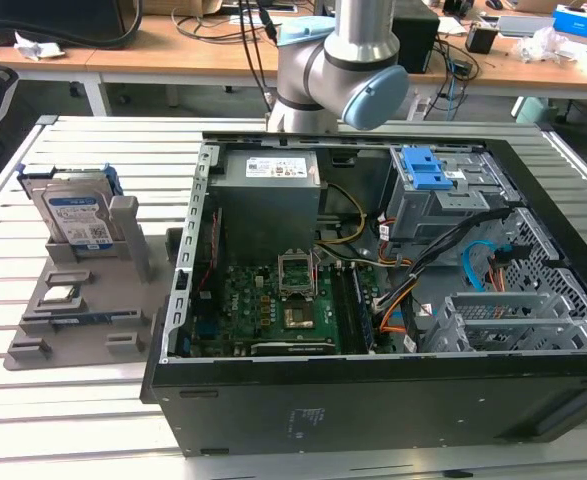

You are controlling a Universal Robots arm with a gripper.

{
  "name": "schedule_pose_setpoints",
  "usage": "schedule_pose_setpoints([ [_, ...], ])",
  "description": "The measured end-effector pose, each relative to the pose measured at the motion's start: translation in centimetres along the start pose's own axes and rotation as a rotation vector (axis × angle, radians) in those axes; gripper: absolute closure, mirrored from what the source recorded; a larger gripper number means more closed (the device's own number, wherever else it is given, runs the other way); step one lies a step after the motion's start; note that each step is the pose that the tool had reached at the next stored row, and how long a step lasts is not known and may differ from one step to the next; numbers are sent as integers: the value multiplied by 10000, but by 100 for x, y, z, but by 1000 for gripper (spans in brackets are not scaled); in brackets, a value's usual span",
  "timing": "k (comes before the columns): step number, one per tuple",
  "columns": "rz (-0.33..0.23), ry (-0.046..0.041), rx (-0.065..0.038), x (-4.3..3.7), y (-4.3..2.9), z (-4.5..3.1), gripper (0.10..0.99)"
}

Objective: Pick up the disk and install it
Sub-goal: 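Reach for the disk, then pick up the disk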

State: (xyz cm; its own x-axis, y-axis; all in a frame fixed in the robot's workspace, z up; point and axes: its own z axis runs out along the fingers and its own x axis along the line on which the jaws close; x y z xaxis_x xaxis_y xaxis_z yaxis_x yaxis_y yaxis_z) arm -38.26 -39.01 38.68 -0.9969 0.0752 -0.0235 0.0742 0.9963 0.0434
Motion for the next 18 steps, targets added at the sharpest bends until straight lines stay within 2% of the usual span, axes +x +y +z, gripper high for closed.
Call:
schedule_pose_setpoints([
  [15, -5, 0, 6, 1, 7, 0, 980],
  [18, -350, 15, -3, 1, 8, 0, 980],
])
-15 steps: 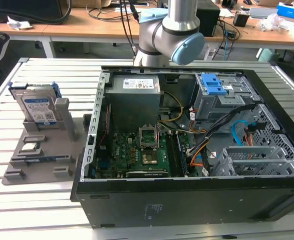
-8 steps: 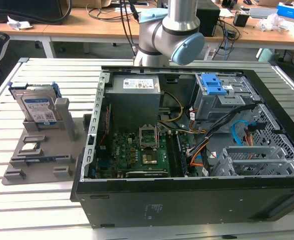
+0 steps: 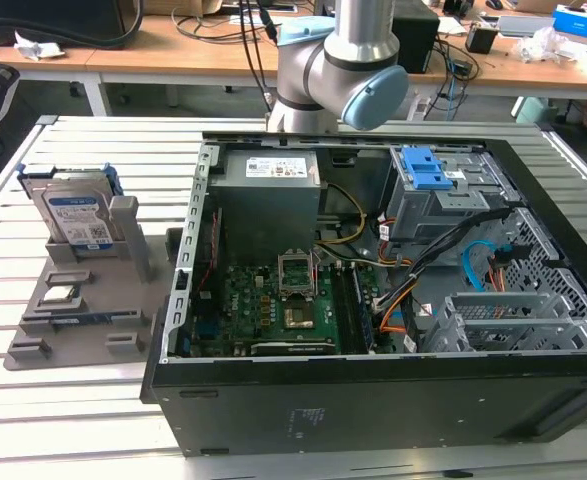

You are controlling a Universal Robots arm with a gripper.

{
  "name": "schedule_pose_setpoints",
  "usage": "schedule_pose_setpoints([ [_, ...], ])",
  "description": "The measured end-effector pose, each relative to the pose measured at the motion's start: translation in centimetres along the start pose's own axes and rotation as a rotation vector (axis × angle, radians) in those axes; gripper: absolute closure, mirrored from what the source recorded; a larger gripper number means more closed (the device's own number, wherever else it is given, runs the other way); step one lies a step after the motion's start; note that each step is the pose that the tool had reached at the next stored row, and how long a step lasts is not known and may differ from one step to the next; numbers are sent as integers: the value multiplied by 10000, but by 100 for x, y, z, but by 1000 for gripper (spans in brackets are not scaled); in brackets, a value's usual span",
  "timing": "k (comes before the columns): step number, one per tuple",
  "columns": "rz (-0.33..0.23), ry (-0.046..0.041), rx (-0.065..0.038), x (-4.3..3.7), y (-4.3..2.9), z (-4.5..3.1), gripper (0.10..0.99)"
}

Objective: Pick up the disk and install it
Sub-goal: 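Pick up the disk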

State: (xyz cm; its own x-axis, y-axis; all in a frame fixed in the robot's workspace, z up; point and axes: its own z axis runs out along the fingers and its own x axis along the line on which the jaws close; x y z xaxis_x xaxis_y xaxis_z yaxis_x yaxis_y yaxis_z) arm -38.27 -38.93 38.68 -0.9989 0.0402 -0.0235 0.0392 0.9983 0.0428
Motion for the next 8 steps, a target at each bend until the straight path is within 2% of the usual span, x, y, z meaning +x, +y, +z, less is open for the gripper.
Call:
schedule_pose_setpoints([
  [3, -597, 26, -14, 0, 0, 0, 980],
  [5, -1268, 54, -29, -1, 0, 0, 980],
  [8, -1790, 77, -42, 0, -1, 0, 980],
])
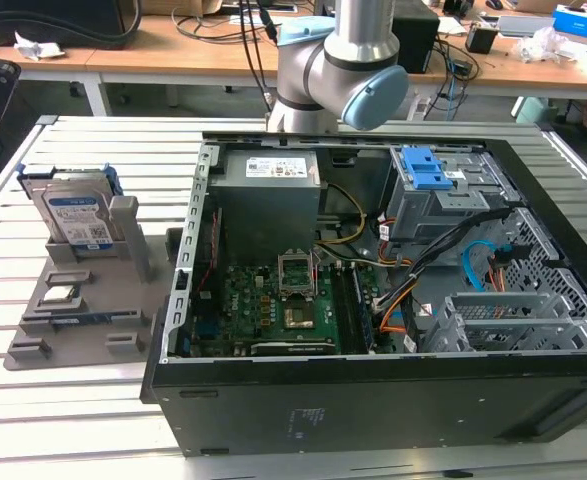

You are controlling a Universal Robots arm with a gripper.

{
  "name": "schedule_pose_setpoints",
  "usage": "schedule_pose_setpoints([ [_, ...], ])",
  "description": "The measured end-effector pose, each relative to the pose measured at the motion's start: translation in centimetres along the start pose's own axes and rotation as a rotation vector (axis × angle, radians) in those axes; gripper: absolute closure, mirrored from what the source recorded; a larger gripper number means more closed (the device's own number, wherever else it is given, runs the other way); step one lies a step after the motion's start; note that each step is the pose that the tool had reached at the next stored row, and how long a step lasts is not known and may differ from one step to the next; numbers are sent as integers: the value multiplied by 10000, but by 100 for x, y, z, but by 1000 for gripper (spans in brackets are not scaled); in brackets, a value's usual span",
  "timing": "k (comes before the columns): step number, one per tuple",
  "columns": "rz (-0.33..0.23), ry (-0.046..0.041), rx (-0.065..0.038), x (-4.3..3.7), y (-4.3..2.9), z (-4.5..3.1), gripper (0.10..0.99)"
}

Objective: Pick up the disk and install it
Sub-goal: 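Pick up the disk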

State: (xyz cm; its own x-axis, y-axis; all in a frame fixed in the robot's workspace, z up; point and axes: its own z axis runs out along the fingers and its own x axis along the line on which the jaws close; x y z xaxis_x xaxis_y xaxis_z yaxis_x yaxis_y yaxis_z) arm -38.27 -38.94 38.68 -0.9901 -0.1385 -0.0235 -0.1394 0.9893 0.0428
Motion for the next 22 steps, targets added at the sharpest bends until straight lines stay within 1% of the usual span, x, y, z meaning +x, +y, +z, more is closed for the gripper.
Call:
schedule_pose_setpoints([
  [2, -368, 16, -9, 0, 0, 0, 980],
  [4, -620, 26, -15, 0, 0, 0, 980],
  [5, -907, 39, -22, 0, 0, 0, 980],
  [6, -1073, 46, -25, 0, 0, 0, 980],
  [15, -2439, 104, -57, 0, 0, 0, 980],
  [19, -3371, 144, -79, 0, 0, 0, 980],
  [22, -3728, 160, -87, 0, 0, 0, 980],
])
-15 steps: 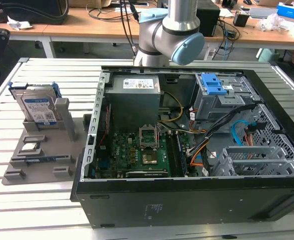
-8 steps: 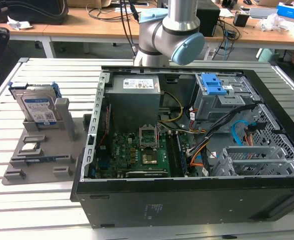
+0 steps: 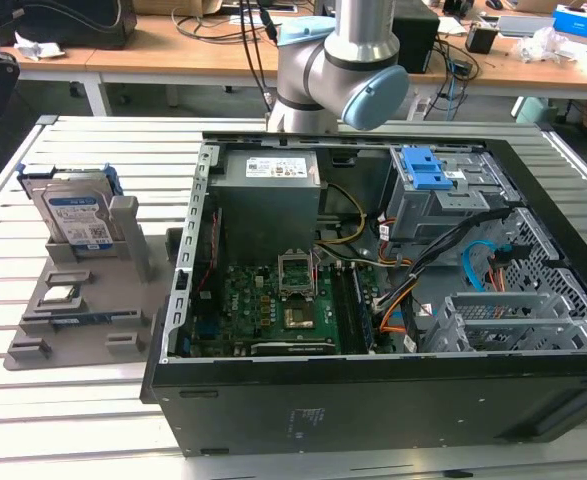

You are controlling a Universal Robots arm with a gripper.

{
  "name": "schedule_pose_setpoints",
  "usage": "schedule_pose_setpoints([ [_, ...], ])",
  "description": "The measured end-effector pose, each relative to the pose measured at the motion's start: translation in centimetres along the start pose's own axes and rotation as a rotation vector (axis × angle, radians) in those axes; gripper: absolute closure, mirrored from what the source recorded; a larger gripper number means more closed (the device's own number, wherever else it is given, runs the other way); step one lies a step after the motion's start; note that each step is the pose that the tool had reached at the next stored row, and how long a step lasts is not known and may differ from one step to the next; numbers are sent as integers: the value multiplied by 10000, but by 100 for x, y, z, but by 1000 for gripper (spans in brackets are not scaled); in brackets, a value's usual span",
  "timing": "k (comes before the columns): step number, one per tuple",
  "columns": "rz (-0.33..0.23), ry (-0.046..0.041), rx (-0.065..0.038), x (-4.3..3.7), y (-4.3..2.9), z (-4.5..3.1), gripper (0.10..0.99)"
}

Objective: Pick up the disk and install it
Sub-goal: 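Pick up the disk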

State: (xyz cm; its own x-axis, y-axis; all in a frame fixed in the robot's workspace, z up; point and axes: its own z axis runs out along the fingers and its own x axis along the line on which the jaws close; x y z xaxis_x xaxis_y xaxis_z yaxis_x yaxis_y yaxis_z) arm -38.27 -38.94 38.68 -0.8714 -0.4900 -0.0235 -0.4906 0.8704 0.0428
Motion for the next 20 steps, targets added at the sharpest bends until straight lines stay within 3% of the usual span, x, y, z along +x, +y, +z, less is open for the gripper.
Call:
schedule_pose_setpoints([
  [20, -2213, 95, -52, 0, 0, 0, 980],
])
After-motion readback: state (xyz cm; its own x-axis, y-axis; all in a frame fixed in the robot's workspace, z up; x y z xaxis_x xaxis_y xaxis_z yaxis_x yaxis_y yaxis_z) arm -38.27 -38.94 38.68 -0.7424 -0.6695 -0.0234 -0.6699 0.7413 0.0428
